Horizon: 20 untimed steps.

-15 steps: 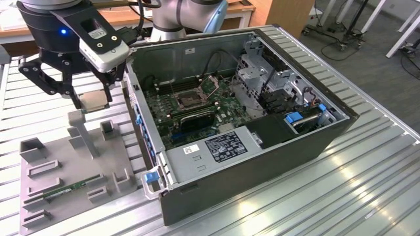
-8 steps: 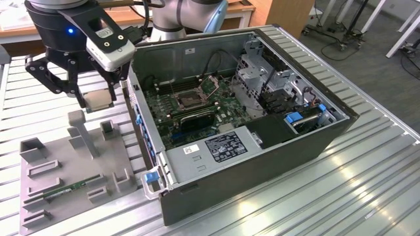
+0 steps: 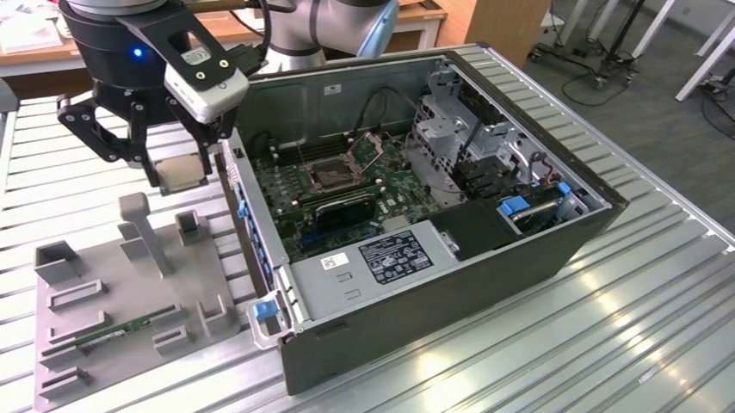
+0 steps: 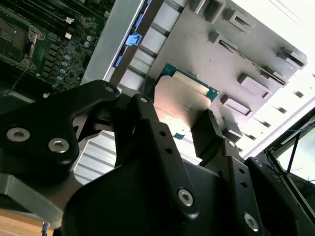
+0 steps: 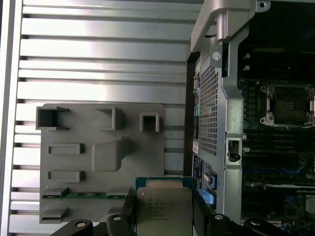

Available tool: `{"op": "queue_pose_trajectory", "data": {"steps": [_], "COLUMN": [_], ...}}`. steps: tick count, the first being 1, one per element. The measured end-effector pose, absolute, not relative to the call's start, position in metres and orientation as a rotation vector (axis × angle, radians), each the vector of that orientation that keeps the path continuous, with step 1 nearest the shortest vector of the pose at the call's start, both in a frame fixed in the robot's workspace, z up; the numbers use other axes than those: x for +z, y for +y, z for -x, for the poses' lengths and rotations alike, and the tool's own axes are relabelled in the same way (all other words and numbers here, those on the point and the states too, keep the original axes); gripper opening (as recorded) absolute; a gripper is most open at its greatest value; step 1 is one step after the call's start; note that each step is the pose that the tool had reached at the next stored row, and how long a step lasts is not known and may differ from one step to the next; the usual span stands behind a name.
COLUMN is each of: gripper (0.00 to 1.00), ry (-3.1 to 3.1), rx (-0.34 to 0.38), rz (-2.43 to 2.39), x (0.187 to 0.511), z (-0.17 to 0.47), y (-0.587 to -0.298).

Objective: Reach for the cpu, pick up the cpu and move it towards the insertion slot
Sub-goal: 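Pick up the cpu and move it towards the insertion slot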

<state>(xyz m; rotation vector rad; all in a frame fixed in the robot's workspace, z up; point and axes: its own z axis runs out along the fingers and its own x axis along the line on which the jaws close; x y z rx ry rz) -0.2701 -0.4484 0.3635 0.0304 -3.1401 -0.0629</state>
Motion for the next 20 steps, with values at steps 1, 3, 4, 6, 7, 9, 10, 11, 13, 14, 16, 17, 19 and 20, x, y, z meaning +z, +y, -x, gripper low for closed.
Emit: {"op": "queue_pose_trajectory", "data": {"steps": [1,3,4,6,7,9,10,11,13,14,16,17,19,20], "gripper": [0.54,0.54,0.54,0.54,0.54,0.54,0.54,0.54,0.54,0.54,0.54,0.54,0.54,0.54], "ry": [-3.14,-3.14,-3.14,-3.14,-3.14,-3.14,-3.14,-3.14,-3.14,-3.14,-3.14,-3.14,-3.14,-3.14], "rx": [-0.063,-0.063,-0.063,-0.063,-0.063,-0.063,-0.063,-0.063,-0.063,-0.063,-0.063,-0.063,-0.063,-0.063], "rz": [-0.031,-0.031,-0.031,-0.031,-0.031,-0.031,-0.031,-0.031,-0.031,-0.031,-0.031,-0.031,-0.031,-0.031], "x": [0.364,0.364,0.364,0.364,0.364,0.364,0.364,0.364,0.364,0.364,0.364,0.364,0.363,0.363], "z": [0.27,0.27,0.27,0.27,0.27,0.27,0.27,0.269,0.268,0.267,0.264,0.263,0.261,0.259], "y": [-0.448,-0.448,-0.448,-0.448,-0.448,-0.448,-0.448,-0.448,-0.448,-0.448,-0.448,-0.448,-0.448,-0.448]}}
